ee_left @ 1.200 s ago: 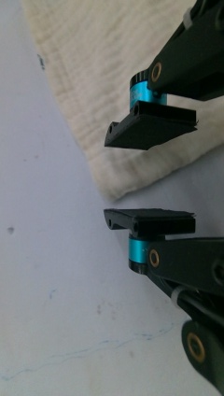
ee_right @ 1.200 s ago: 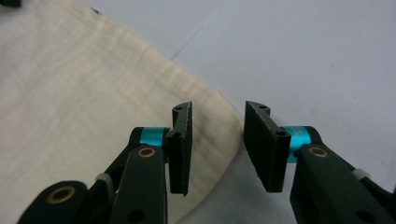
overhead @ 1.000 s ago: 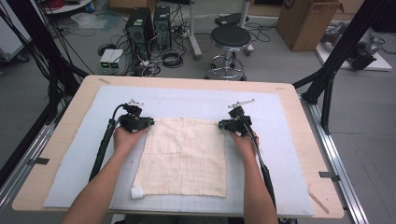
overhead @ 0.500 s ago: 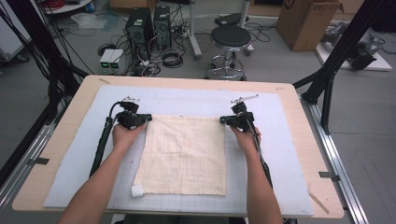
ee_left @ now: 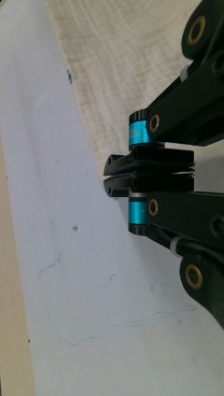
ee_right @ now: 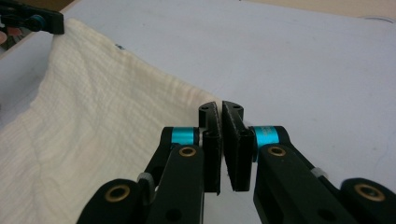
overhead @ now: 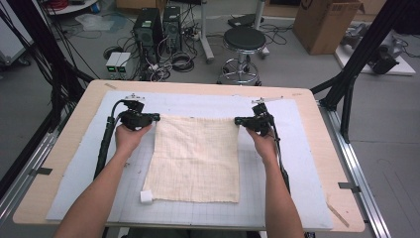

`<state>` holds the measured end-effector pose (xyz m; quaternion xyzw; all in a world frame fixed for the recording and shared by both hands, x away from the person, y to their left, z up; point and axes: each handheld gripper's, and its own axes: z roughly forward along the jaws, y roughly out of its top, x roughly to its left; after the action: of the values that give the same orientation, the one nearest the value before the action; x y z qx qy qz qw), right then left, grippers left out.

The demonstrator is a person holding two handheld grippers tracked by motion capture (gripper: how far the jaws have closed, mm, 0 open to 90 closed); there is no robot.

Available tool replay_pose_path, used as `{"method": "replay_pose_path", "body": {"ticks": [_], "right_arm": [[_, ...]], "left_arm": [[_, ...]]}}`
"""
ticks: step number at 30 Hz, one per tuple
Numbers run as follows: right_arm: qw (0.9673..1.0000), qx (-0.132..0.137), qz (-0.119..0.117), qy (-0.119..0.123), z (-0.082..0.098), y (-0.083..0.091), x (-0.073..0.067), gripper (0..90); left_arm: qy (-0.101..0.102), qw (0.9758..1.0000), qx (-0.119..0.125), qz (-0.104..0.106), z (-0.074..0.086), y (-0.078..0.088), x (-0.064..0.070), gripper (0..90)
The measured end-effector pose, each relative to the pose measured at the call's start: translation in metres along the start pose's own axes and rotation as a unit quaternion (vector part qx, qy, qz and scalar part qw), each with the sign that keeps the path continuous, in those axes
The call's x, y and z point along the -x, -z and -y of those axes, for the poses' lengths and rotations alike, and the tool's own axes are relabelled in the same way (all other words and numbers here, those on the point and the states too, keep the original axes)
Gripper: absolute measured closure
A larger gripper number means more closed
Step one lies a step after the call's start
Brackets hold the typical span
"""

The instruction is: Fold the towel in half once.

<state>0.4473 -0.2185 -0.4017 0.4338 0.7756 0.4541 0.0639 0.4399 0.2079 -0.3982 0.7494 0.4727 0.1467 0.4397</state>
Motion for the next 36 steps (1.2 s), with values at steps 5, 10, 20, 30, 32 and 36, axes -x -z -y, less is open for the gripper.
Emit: {"method": "replay_pose_path", "body": {"ticks": [5,10,20,30,32,36], "right_arm": [[0.9998,0.007,-0.016,0.012,-0.001,0.006,-0.010,86.5],[0.9994,0.014,-0.023,0.020,-0.001,0.014,-0.016,86.5],[0.9991,0.009,-0.026,0.033,0.011,0.033,-0.026,86.5],[0.9976,0.013,-0.047,0.049,0.024,0.044,-0.040,86.5],[0.9971,0.016,-0.057,0.047,0.028,0.046,-0.042,86.5],[0.9965,0.022,-0.063,0.051,0.034,0.051,-0.045,86.5]], "left_arm": [[-0.004,0.9999,0.009,0.010,0.002,0.011,0.002,87.5],[0.006,0.9995,0.028,0.014,0.010,0.024,0.002,87.5],[-0.016,0.9990,0.021,0.037,0.024,0.036,0.012,87.5],[-0.033,0.9977,0.024,0.053,0.036,0.055,0.018,87.5],[-0.033,0.9974,0.026,0.058,0.039,0.060,0.019,87.4],[-0.041,0.9961,0.035,0.069,0.046,0.069,0.024,87.5]]}}
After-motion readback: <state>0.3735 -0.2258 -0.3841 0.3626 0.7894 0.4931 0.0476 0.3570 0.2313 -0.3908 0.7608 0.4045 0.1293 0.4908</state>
